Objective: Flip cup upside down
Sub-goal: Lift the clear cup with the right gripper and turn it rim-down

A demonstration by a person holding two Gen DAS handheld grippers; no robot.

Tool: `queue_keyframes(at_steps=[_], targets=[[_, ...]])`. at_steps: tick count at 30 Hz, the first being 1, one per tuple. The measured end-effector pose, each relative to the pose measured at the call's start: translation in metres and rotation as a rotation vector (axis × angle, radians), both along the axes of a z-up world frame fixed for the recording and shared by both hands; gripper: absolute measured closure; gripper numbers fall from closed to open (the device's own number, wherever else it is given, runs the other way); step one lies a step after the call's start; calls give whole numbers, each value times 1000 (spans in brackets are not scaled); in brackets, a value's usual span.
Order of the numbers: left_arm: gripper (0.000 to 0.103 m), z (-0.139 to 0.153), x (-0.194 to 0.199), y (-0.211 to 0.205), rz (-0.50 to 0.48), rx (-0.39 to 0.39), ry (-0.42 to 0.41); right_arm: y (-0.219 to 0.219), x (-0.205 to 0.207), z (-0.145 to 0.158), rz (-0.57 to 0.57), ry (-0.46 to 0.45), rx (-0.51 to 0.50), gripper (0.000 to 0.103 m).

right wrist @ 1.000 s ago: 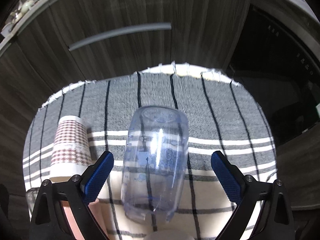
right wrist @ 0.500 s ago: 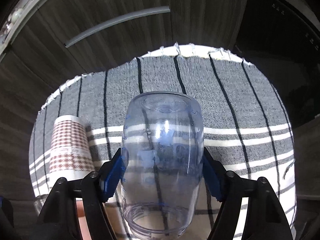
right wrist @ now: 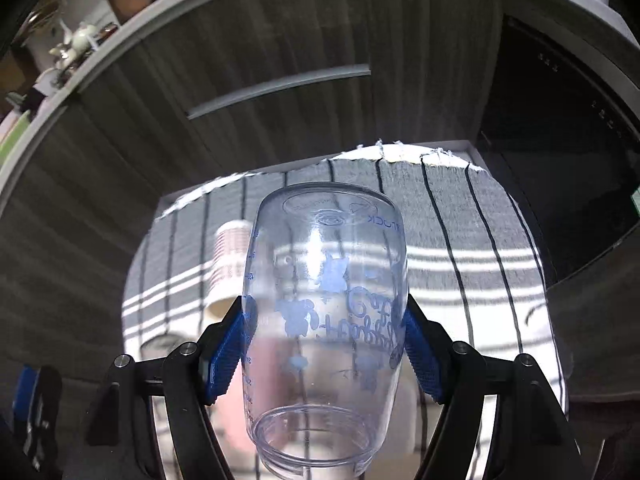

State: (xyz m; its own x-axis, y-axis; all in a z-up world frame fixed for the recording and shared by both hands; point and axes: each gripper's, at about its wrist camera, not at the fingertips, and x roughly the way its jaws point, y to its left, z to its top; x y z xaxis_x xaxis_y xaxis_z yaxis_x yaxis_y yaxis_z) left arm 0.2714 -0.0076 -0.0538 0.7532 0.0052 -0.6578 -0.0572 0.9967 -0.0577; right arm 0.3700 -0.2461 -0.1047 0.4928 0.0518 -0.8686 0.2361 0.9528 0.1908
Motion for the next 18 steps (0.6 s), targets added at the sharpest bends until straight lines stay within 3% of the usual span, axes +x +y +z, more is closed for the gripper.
queue_keyframes(at_steps=[8,18], targets=[[0,-4,-59,21,23,1,29,25,-71,6,58,5,25,31],[0,-37,-102,36,21,44,64,64,-134,-37,125,58,36,31]])
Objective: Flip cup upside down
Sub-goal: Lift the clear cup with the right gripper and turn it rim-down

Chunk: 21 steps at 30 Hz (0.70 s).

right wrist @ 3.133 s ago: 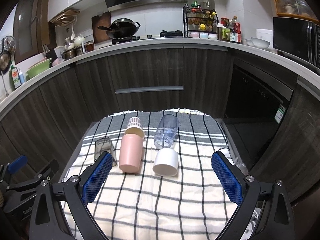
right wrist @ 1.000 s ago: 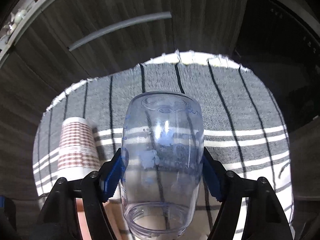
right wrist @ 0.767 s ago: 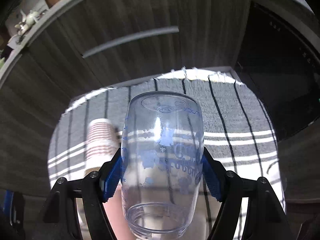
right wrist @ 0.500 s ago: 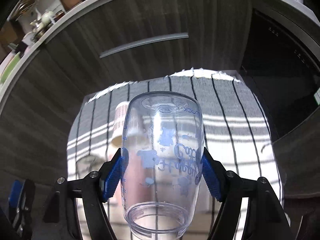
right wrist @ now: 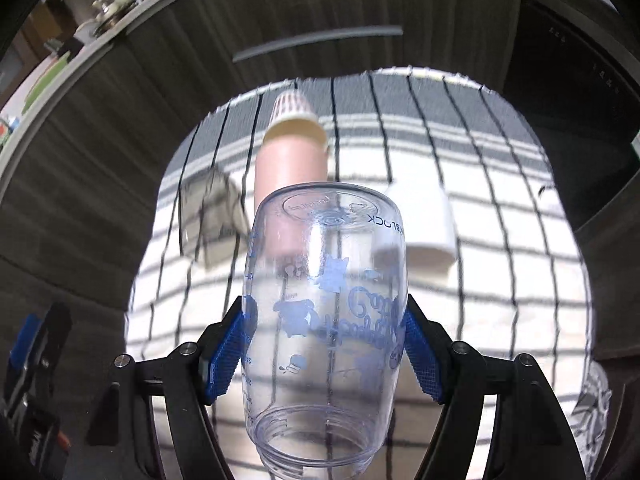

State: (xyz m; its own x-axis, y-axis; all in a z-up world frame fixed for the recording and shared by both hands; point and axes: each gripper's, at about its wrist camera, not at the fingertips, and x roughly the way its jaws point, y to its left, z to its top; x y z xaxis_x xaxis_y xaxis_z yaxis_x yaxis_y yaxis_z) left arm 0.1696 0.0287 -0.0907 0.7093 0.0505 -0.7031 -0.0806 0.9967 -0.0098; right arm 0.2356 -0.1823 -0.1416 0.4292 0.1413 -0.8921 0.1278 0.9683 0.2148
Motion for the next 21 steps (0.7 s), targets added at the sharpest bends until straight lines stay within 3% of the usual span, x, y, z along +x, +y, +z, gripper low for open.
queue_keyframes(at_steps=[12,21], targets=[[0,-35,-11,-2,-10,13,65,17,-14,-66,32,89,-1,31],[0,-33,-13,-4,-19,15,65,15,-18,-65,41,83,-4,30]])
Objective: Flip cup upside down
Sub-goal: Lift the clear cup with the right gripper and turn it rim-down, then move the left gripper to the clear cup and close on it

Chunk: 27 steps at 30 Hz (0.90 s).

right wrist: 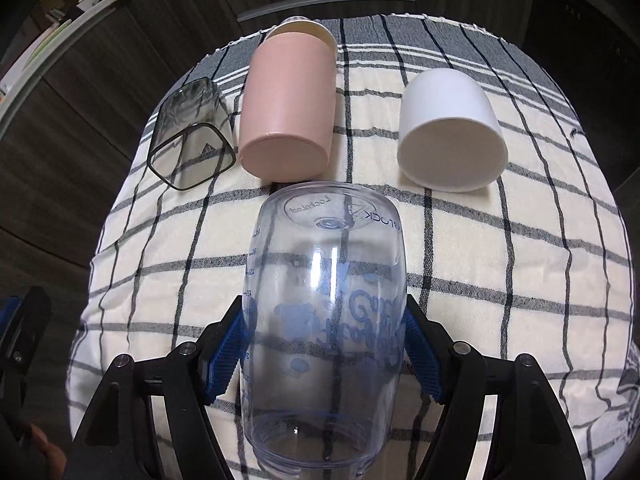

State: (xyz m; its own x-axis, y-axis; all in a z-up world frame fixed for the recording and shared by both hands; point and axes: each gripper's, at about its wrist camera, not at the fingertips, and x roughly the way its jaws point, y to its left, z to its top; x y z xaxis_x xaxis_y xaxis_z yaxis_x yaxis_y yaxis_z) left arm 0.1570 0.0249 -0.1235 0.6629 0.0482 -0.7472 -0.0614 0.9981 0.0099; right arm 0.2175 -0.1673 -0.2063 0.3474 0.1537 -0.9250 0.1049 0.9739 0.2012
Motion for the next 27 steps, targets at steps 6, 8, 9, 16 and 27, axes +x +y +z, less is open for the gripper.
queue_keyframes(at_steps=[6,8,9,16,27], targets=[[0,7,-2,-5,-12,-1,-9,-8,-4,14,-15,-31,34,24],[0,10,-2,-9,-22,-4,-11,-15,-9,23,-26,-53,43,24],[0,11,-2,-11,-26,-4,-12,-17,-11,28,-31,-66,48,24],[0,12,3,-43,-82,-5,0,-44,-37,60,-65,-166,45,24],[0,4,13,-121,-213,11,55,-92,-75,102,-148,-390,-153,21]])
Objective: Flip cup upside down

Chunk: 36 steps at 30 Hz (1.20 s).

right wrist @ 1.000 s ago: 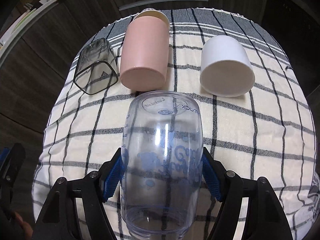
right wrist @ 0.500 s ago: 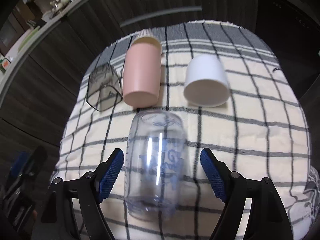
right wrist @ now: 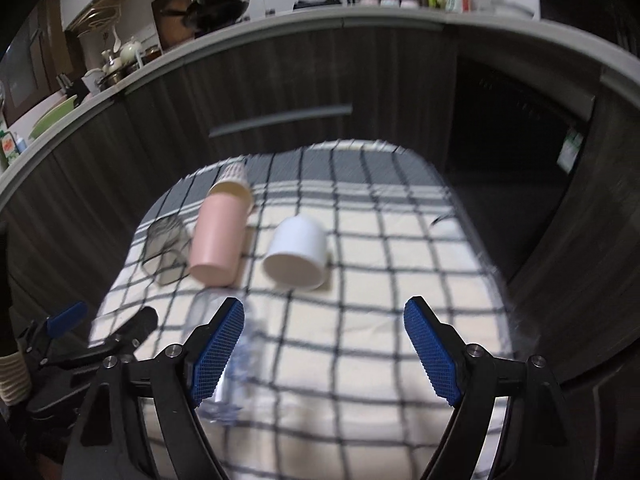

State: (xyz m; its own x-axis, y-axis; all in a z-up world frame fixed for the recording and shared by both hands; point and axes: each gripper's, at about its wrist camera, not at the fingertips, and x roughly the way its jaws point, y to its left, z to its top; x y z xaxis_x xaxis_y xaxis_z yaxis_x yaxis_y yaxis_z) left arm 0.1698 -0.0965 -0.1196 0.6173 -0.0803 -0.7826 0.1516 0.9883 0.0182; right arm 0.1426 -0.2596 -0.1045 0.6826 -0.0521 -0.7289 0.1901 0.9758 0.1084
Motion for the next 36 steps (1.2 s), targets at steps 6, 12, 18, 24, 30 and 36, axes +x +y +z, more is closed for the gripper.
queue_keyframes(at_steps=[6,12,18,24,30,36], targets=[[1,-8,13,-33,-33,40,47,-23,-5,9,-38,-71,-45,21],[1,-26,30,-55,-45,59,163,-39,-5,13,-63,-130,-69,21],[10,-51,46,-64,-44,87,319,-52,-1,11,-70,-157,-33,16],[10,-65,57,-69,-49,120,412,-57,6,0,-54,-147,38,16],[12,-80,68,-75,-59,119,514,-63,11,-15,-46,-121,119,16],[28,-91,75,-79,-44,152,579,-67,14,-25,-51,-104,175,16]])
